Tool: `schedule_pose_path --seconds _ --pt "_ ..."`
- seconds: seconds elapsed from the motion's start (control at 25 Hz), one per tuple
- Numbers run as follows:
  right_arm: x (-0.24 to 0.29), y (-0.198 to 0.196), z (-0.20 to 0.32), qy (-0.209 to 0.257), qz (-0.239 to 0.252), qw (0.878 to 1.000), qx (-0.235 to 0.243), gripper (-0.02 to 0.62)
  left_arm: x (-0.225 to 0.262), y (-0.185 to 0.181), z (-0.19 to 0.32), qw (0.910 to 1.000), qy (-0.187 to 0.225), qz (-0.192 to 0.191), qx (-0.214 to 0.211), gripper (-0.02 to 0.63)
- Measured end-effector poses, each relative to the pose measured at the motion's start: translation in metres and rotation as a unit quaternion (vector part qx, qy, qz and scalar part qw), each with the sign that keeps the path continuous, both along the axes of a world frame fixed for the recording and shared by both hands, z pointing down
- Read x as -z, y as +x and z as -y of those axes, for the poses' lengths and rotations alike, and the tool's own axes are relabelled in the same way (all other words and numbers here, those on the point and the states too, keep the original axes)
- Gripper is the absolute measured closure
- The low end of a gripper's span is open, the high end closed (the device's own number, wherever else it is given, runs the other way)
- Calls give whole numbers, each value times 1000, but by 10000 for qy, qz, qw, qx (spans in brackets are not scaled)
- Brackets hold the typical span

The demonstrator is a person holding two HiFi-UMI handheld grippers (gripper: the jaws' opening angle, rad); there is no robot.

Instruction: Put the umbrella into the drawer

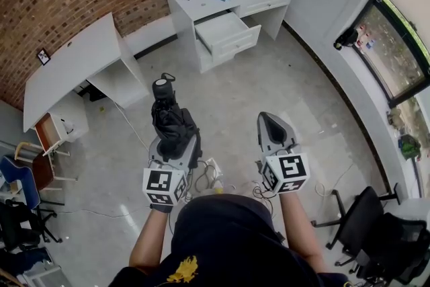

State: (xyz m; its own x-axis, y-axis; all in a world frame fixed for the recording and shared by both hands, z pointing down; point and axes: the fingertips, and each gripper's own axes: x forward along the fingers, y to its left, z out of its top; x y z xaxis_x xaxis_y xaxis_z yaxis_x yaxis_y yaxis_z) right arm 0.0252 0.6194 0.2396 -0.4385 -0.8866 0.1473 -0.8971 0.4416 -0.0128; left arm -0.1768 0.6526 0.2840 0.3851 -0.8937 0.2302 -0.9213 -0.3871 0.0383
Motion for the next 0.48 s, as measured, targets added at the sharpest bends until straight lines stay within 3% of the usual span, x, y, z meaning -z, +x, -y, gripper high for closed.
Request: schedule_pose_path --seconds 0.48 --pt "-12 -15 2 -218 -69 9997 12 595 -4 -16 3 10000 -67 -32 15 337"
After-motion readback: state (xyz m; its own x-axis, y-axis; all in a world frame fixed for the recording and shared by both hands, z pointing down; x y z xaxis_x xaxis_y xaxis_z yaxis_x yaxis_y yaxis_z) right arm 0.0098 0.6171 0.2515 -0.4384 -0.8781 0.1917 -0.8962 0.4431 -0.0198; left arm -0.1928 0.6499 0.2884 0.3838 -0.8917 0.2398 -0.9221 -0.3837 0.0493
